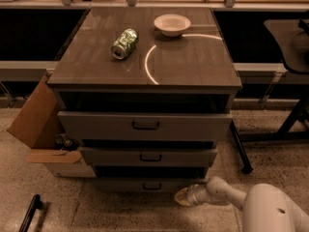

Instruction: Close bottom drawer

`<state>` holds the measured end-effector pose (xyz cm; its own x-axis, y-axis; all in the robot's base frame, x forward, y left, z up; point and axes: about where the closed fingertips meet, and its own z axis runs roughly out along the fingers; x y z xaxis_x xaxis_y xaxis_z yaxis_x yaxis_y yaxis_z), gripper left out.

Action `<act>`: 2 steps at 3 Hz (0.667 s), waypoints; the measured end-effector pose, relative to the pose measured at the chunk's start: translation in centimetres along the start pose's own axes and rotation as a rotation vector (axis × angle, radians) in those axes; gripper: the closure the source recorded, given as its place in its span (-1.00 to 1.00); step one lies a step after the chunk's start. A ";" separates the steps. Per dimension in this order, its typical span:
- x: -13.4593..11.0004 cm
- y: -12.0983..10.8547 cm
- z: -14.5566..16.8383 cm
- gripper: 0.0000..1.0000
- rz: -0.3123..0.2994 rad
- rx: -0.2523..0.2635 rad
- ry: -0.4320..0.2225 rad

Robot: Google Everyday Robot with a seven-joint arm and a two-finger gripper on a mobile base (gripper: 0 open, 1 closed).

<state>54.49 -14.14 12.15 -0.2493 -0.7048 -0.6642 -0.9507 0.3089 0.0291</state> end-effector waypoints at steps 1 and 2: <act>0.0 0.0 0.0 1.00 0.000 0.000 0.000; -0.7 -2.9 -0.4 1.00 0.010 0.065 -0.061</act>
Offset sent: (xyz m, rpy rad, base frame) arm 0.0990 -0.0302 0.0300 0.1436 -0.2018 -0.1820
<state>57.38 -14.78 12.87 -0.2455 -0.6614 -0.7087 -0.9336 0.3582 -0.0109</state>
